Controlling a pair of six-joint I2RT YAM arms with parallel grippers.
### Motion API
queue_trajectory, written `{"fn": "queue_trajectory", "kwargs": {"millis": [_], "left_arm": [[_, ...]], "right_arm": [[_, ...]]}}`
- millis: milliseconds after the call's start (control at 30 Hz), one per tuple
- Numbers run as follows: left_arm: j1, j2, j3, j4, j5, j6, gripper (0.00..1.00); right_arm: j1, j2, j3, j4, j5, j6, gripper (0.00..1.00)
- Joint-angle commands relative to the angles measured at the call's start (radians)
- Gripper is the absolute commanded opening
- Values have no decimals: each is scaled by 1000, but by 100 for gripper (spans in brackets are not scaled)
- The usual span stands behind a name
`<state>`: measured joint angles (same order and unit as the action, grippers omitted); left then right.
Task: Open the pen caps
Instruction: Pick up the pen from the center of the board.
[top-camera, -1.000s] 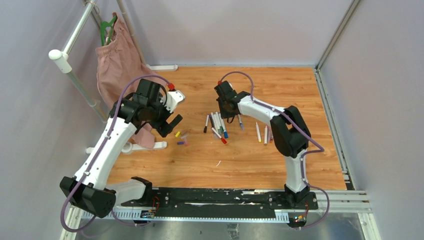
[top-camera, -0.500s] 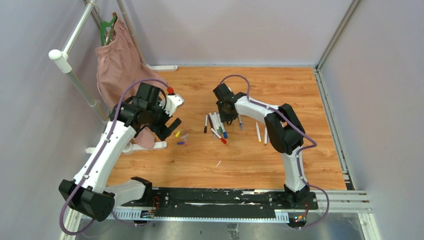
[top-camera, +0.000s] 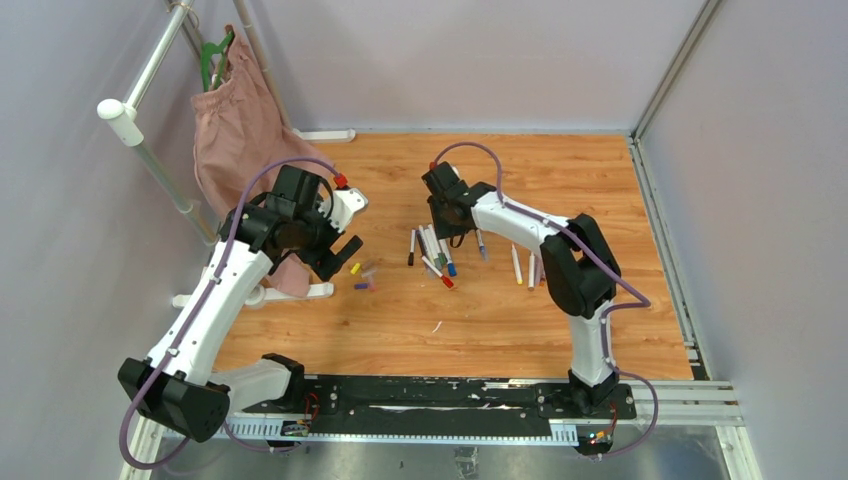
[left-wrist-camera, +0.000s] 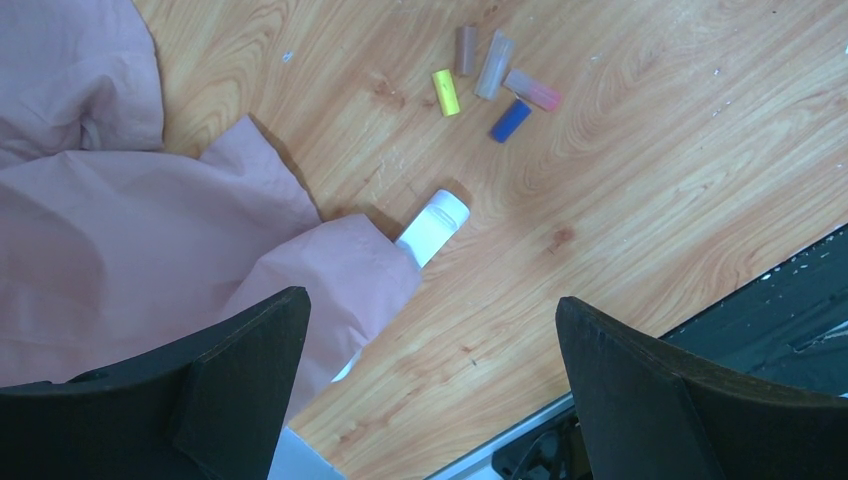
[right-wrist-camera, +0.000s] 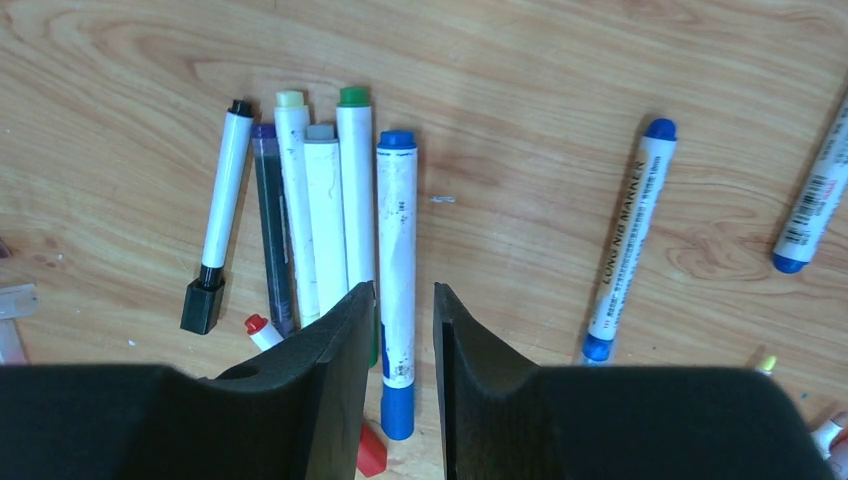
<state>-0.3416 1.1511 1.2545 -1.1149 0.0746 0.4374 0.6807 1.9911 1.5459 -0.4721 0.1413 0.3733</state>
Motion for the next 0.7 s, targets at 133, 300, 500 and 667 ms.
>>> {"fn": "queue_trajectory", "kwargs": {"millis": [133, 300, 500, 667], "left_arm": [[3, -17, -1, -15, -22, -3, 100], [3, -18, -7, -15, -23, -2, 100], [3, -13, -10, -15, -17, -4, 100], [3, -5, -8, -13, -2, -10, 100]], "right_arm": [[18, 71, 1, -30, 17, 7, 33], [16, 104, -5, -33, 19, 2, 33], [15, 116, -55, -34, 48, 2, 33], [0, 122, -63, -34, 40, 18, 32]]}}
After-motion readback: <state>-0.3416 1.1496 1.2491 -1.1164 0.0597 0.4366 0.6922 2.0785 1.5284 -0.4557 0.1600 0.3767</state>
